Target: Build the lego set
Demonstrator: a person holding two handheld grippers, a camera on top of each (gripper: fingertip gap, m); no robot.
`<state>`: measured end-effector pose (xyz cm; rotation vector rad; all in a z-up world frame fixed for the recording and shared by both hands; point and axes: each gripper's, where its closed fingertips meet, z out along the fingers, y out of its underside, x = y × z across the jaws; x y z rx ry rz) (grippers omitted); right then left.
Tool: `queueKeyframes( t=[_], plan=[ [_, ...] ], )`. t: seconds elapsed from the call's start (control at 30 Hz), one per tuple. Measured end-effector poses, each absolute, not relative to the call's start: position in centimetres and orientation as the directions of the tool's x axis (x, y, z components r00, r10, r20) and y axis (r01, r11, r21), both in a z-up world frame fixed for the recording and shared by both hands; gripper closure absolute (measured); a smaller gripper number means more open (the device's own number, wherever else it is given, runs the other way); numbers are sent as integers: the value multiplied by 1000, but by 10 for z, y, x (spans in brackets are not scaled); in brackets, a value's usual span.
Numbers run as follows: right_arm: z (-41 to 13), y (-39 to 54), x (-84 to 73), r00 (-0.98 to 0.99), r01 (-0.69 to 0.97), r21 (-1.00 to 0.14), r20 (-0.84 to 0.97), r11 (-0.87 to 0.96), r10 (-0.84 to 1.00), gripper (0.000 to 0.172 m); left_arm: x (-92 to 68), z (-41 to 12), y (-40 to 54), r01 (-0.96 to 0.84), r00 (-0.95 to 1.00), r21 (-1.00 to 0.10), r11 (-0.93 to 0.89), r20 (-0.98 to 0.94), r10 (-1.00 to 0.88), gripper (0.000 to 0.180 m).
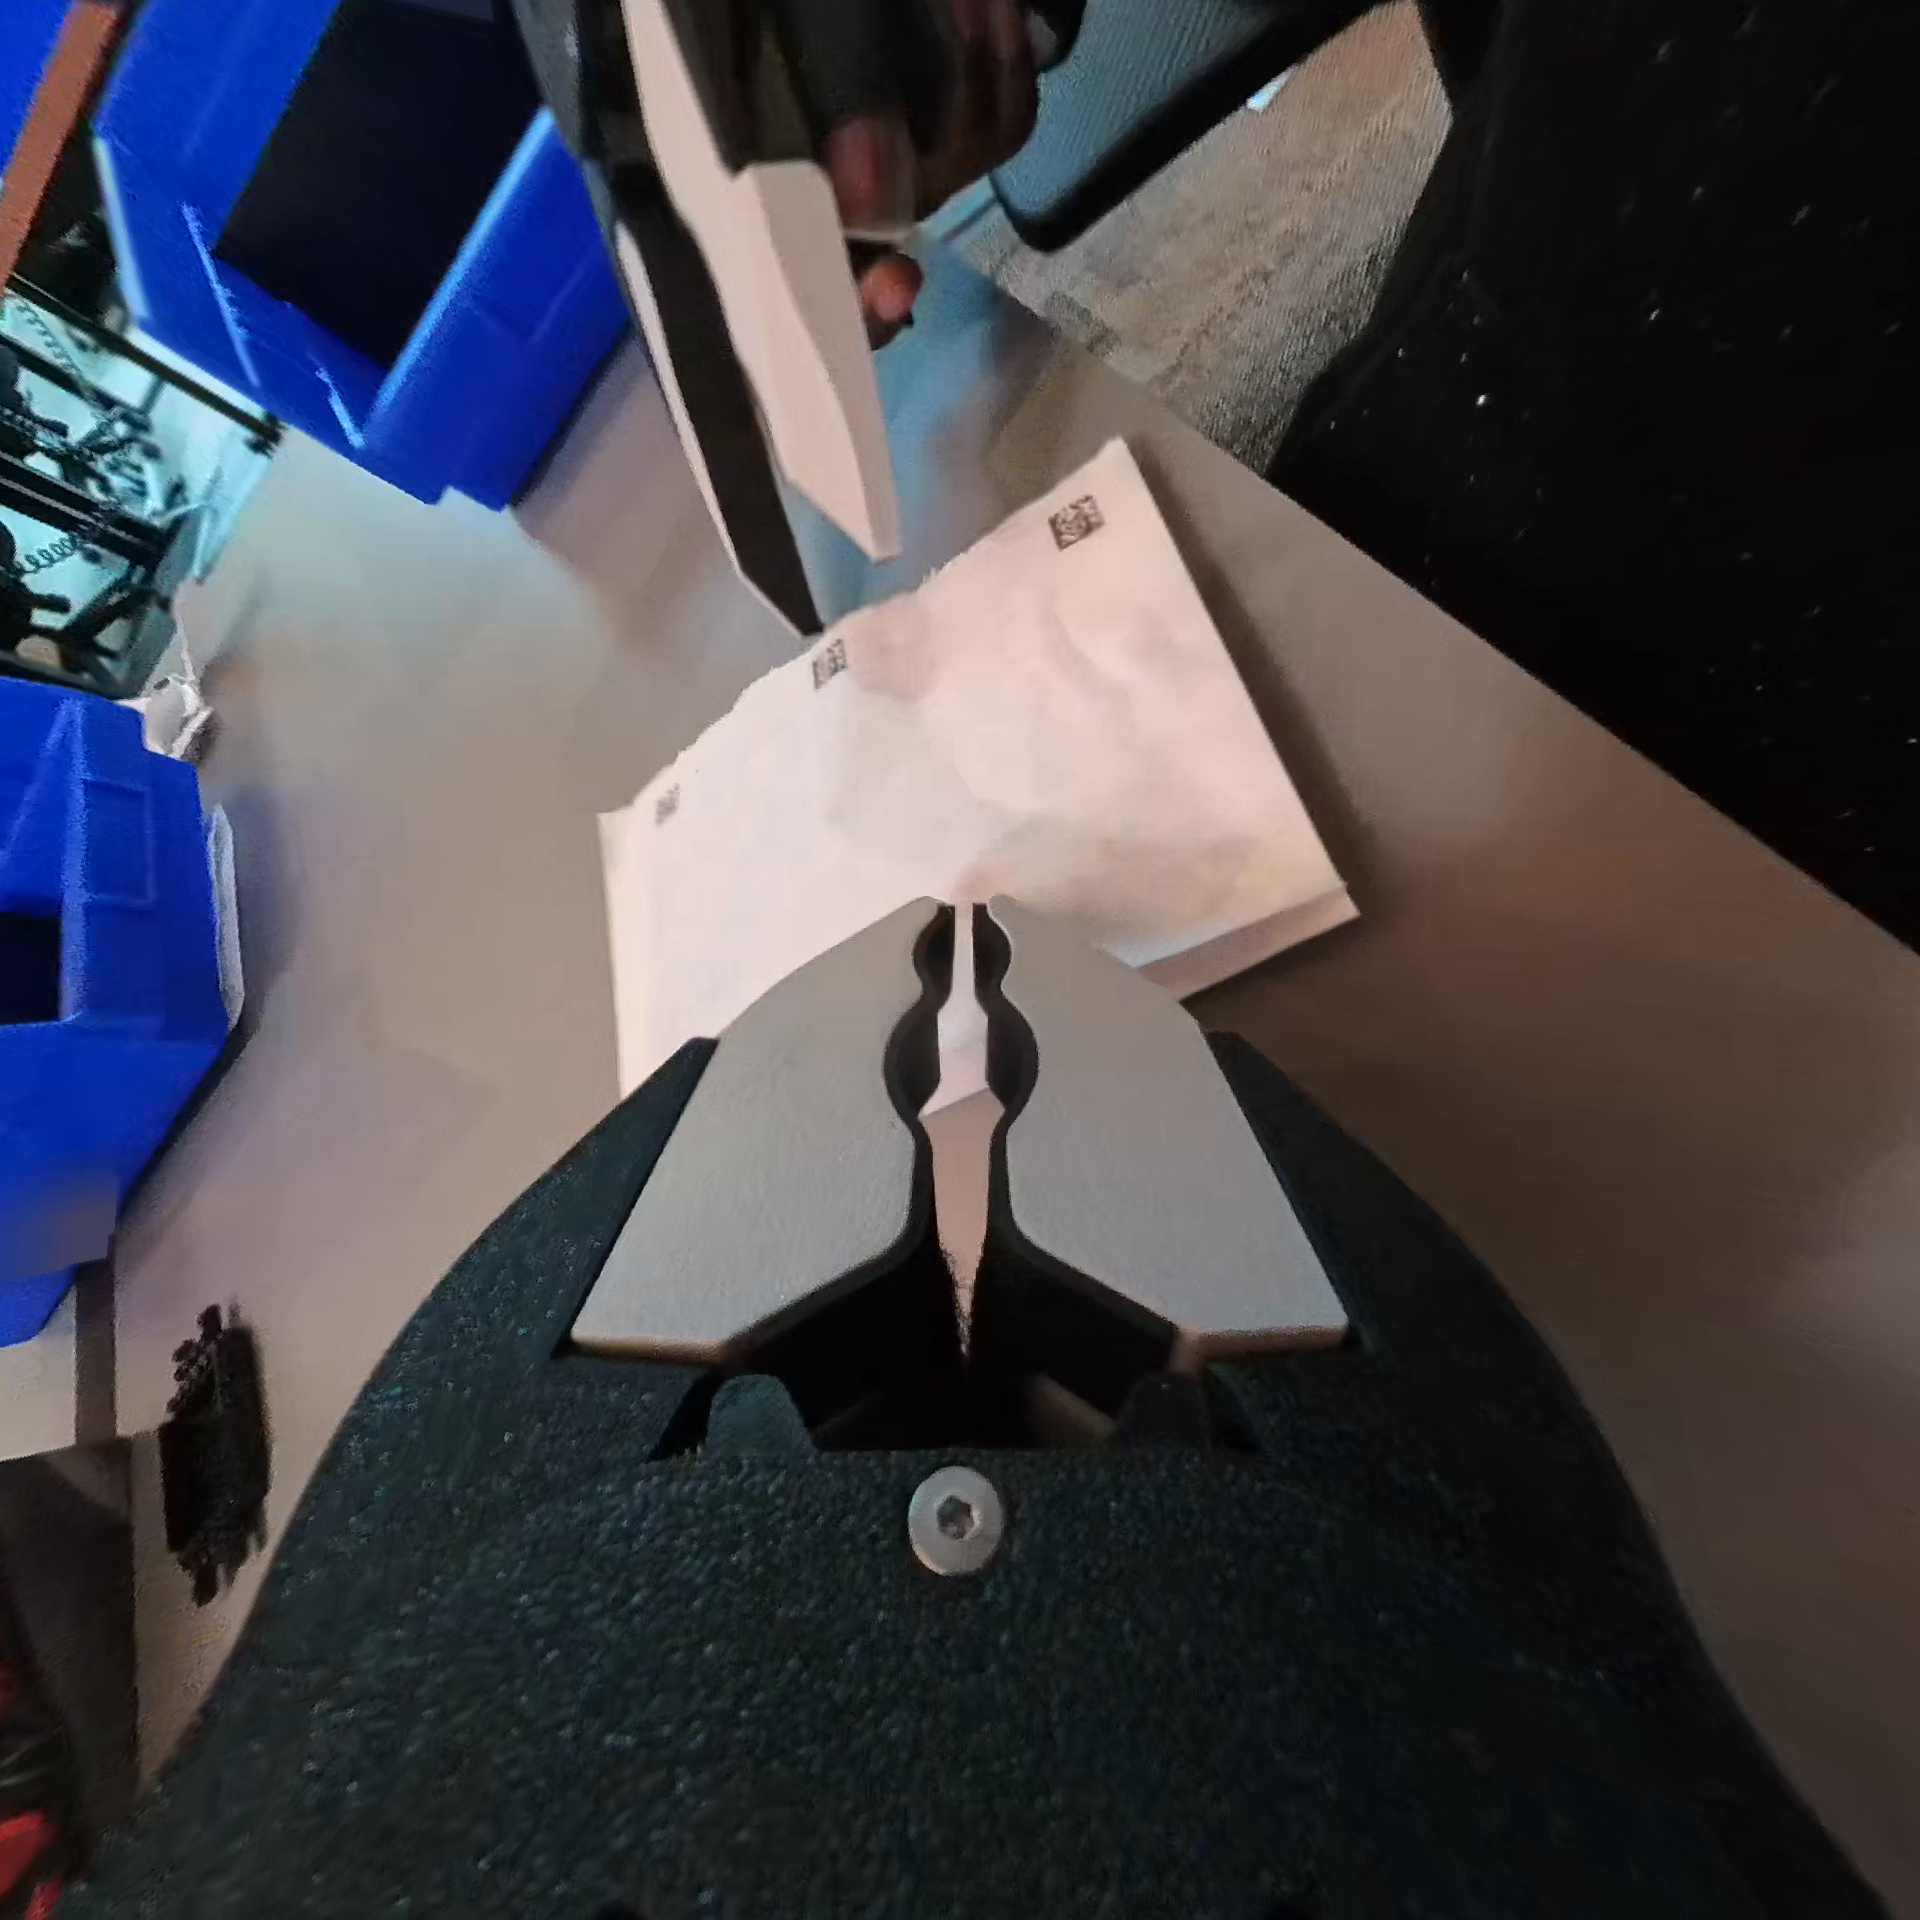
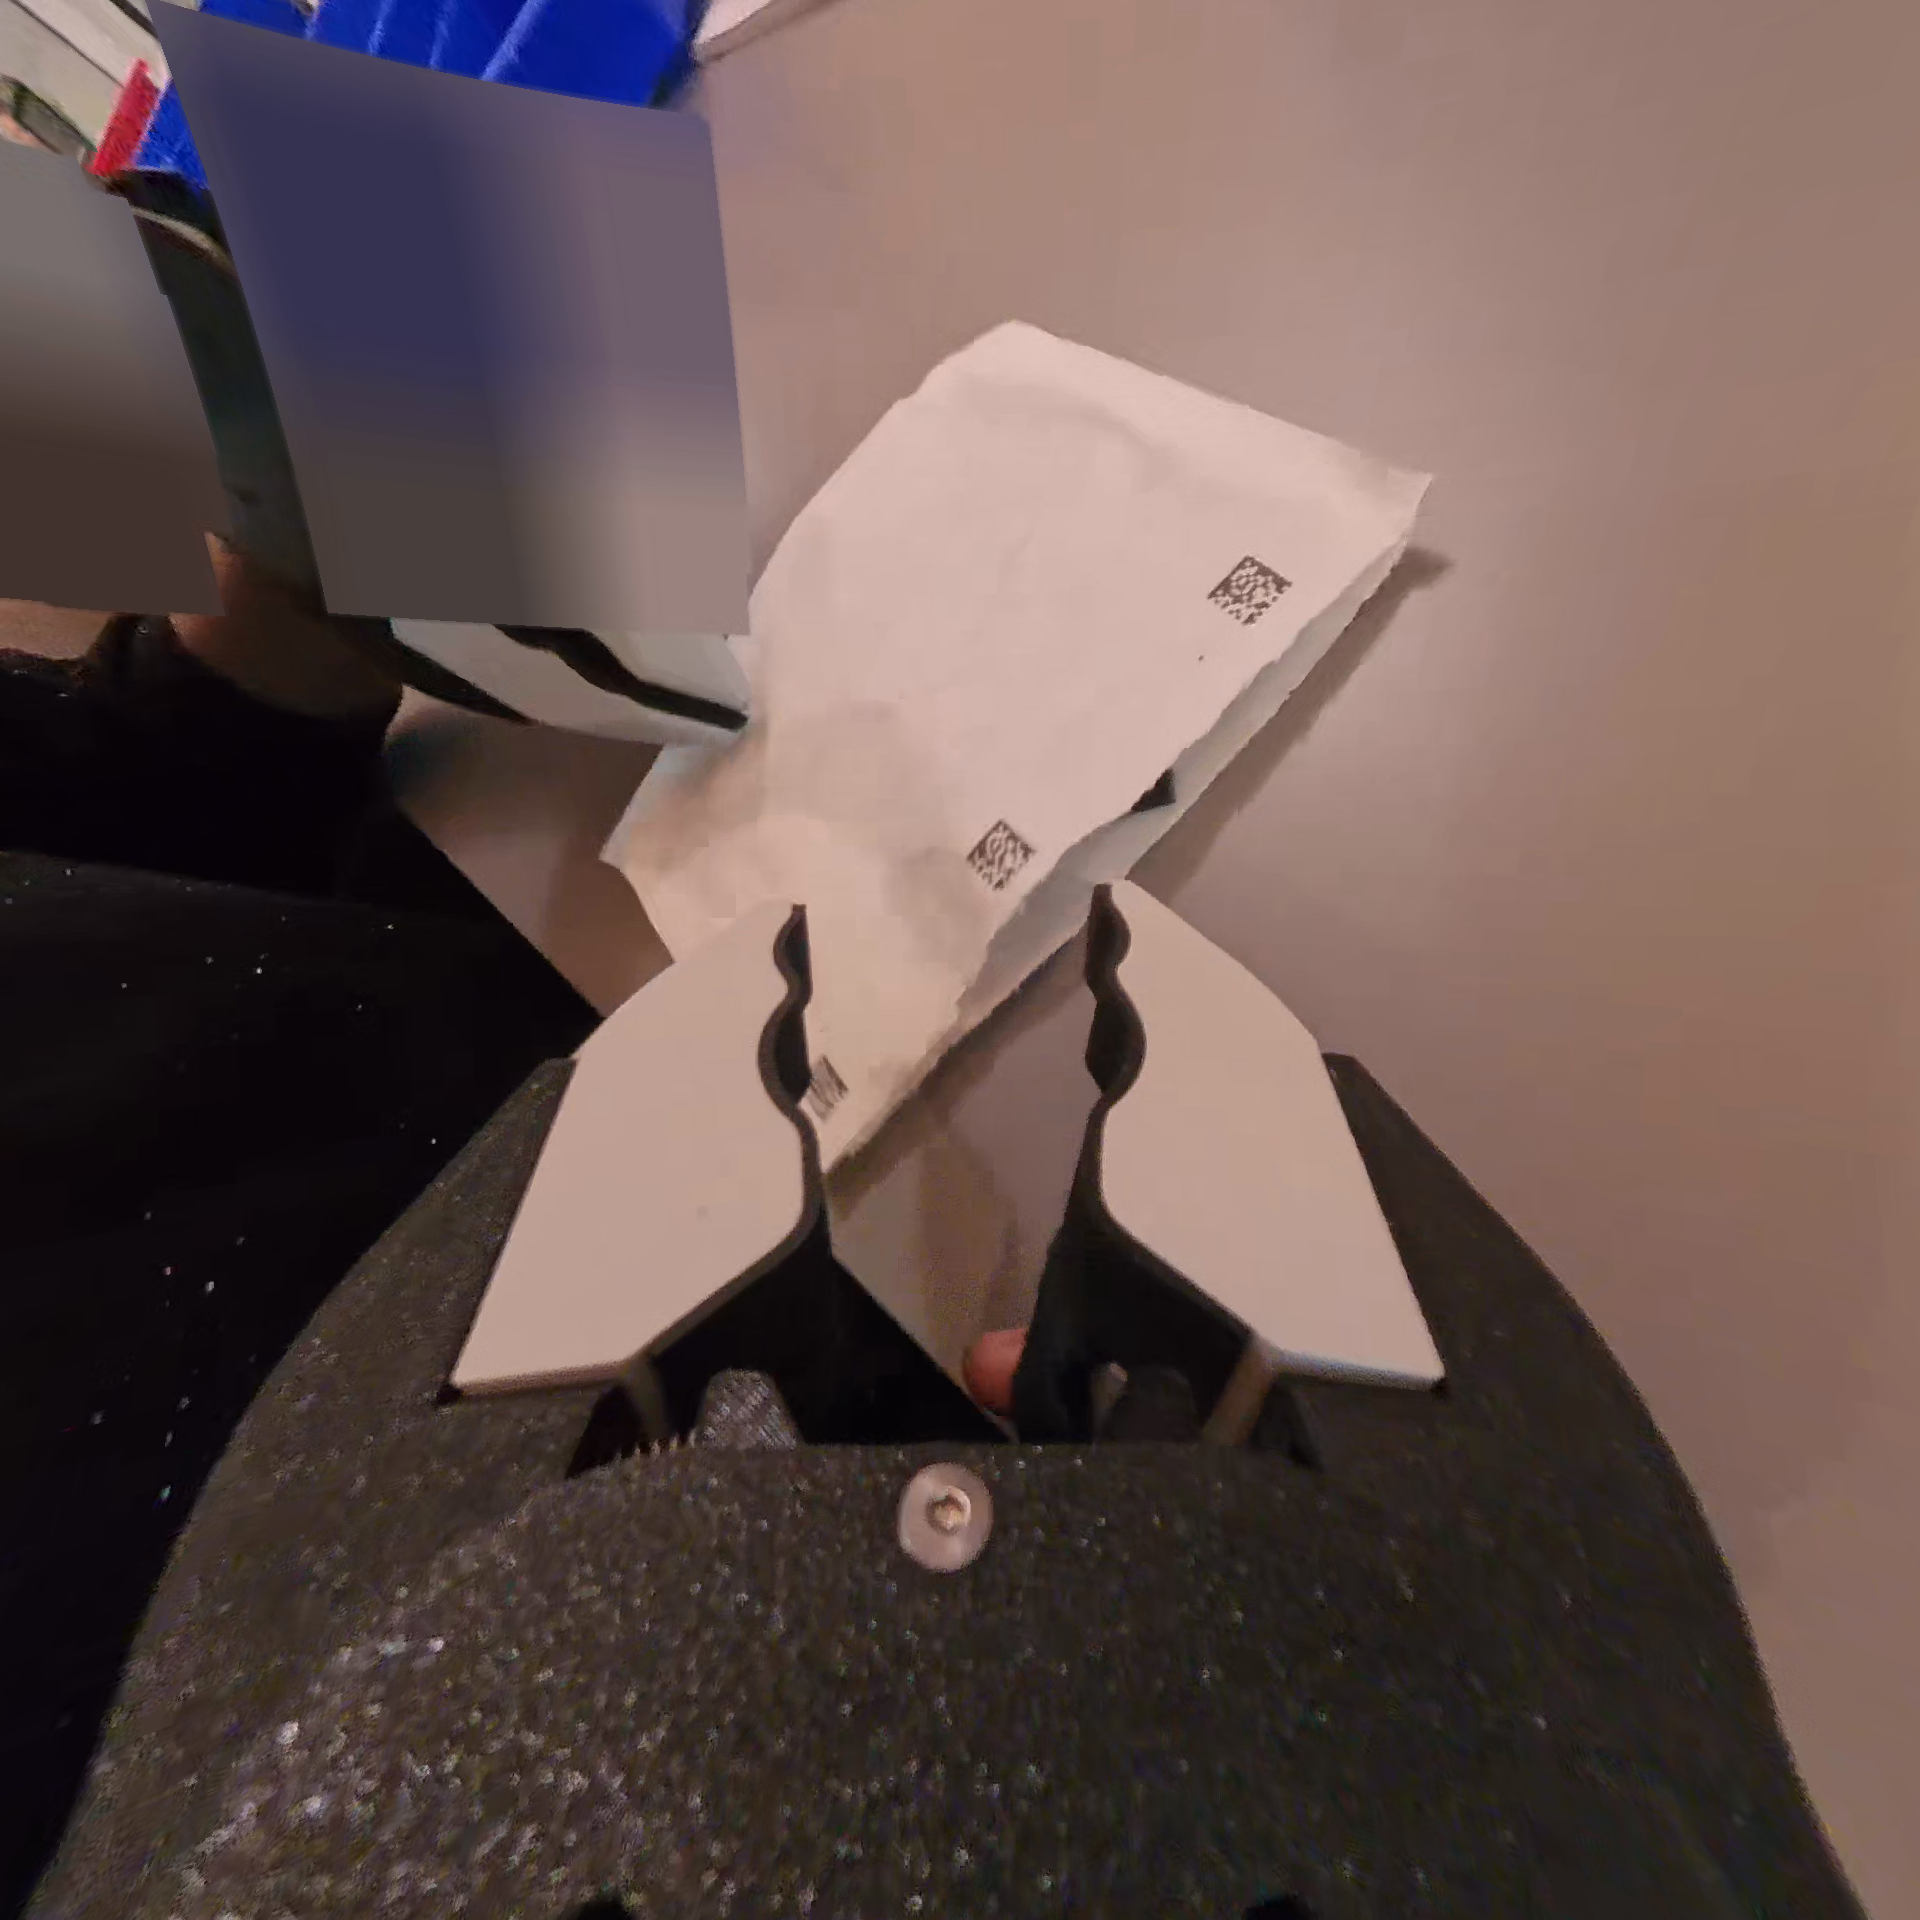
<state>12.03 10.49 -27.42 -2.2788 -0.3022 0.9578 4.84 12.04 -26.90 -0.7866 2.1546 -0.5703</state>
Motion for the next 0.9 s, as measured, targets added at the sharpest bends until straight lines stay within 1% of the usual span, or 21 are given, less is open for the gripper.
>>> queueKeyframes(
  t=[0.1,0.13,0.2,0.23,0.33,0.4,0.43,0.47,0.5,0.57,0.67,0.7,0.77,0.8,0.83,0.9],
  plan=[
    [-280,112,109,670,-29,-586,-612,-809,419,130,54,-277,116,-338,-529,-576,744,-538,-656,178],
    [-280,114,106,659,-23,-584,-619,-811,427,137,55,-279,114,-324,-531,-561,762,-559,-637,178],
    [-271,122,105,663,-4,-639,-577,-769,476,162,59,-280,113,-306,-505,-550,777,-598,-622,179],
    [-263,125,105,656,25,-681,-541,-732,526,169,60,-280,113,-307,-486,-558,771,-604,-632,179],
    [-245,130,102,647,184,-742,-403,-645,647,172,69,-274,113,-291,-393,-643,708,-595,-701,179],
    [-238,134,100,631,334,-760,-260,-558,731,172,73,-271,116,-290,-345,-672,682,-592,-729,177],
    [-233,135,99,606,419,-760,-175,-498,776,172,73,-268,116,-278,-335,-677,682,-597,-729,174],
    [-227,137,99,579,500,-747,-88,-438,811,172,73,-262,116,-261,-321,-685,680,-602,-731,167],
    [-221,139,100,545,581,-721,0,-378,838,172,73,-255,118,-249,-291,-695,675,-611,-736,165],
    [-209,143,102,453,733,-633,180,-250,873,172,71,-235,127,-210,-220,-719,662,-625,-749,164],
    [-198,146,107,259,899,-432,391,-72,883,172,64,-203,152,-160,-79,-774,613,-609,-789,160],
    [-196,147,109,182,936,-352,446,-15,876,172,62,-197,164,-163,-48,-799,579,-580,-813,155],
    [-193,148,112,21,978,-184,548,95,836,172,60,-194,188,-182,-15,-851,493,-498,-867,141],
    [-192,148,114,-53,985,-102,586,139,808,171,61,-196,195,-190,-23,-871,453,-457,-889,133],
    [-192,147,113,-116,984,-40,610,176,784,171,62,-199,200,-200,-38,-886,418,-420,-907,128],
    [-192,144,111,-191,975,37,636,219,748,171,64,-207,193,-215,-146,-901,378,-353,-924,130]
  ],
)
